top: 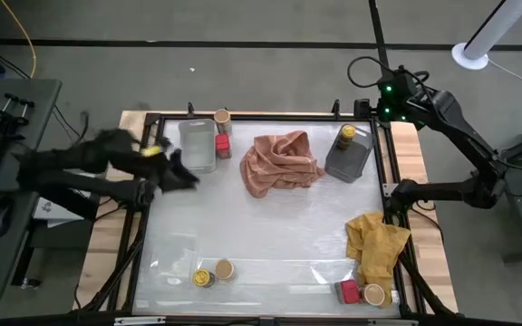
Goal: Sort spices by type
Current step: Put the yellow seasoning bottle into the black bin
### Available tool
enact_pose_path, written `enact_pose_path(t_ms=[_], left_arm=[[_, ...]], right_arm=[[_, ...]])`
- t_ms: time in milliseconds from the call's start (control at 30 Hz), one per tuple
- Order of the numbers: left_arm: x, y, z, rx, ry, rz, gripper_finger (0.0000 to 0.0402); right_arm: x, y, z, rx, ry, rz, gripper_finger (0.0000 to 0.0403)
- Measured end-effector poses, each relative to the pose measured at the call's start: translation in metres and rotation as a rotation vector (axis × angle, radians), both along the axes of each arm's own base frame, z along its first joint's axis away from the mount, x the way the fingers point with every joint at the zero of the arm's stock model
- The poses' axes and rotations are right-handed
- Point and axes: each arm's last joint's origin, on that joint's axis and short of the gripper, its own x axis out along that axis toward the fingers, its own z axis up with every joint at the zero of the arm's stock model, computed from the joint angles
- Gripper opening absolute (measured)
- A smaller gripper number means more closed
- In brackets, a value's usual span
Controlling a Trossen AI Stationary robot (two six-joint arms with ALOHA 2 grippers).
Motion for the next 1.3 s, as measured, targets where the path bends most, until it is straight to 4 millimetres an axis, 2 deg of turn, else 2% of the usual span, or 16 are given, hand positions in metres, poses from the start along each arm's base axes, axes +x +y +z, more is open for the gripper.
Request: enact_pose_path(t_ms=[133, 200, 267, 400, 533, 667, 767, 900, 1000, 1133, 1300], left_arm=[[0.017, -0.013, 0.008, 0.135, 0.409, -0.191, 0.0189], [0.024, -0.022, 0.008, 0.165, 0.516, -0.249, 0.0208], [0.032, -0.033, 0.001, 0.175, 0.597, -0.291, 0.0222], [0.044, -0.07, -0.023, 0.223, 0.681, -0.357, 0.0234], [0.049, -0.117, -0.047, 0.275, 0.728, -0.405, 0.0234], [0.053, -0.163, -0.065, 0.304, 0.697, -0.446, 0.0232], [0.054, -0.187, -0.082, 0.382, 0.705, -0.461, 0.0232], [0.057, -0.198, -0.103, 0.553, 0.725, -0.463, 0.0232], [0.061, -0.2, -0.111, 0.65, 0.708, -0.479, 0.0232], [0.062, -0.2, -0.113, 0.713, 0.694, -0.49, 0.0232], [0.06, -0.201, -0.106, 0.692, 0.644, -0.504, 0.0232]], right_arm=[[0.0, 0.0, 0.0, -0.005, 0.024, 0.028, 0.0309], [0.0, 0.0, 0.0, -0.01, 0.035, 0.045, 0.0309], [0.0, 0.0, 0.0, -0.014, 0.048, 0.061, 0.0309], [0.0, 0.0, -0.001, -0.026, 0.078, 0.097, 0.0309], [0.0, 0.0, -0.001, -0.037, 0.102, 0.128, 0.0309], [0.0, 0.001, -0.001, -0.031, 0.102, 0.164, 0.0309], [0.001, 0.001, -0.001, -0.02, 0.082, 0.183, 0.0309], [0.002, 0.002, -0.001, 0.006, 0.037, 0.186, 0.0309], [0.005, 0.003, -0.001, 0.05, -0.029, 0.197, 0.0309], [0.012, 0.011, 0.0, 0.082, -0.077, 0.207, 0.0309], [0.018, 0.018, 0.0, 0.093, -0.105, 0.197, 0.0309]])
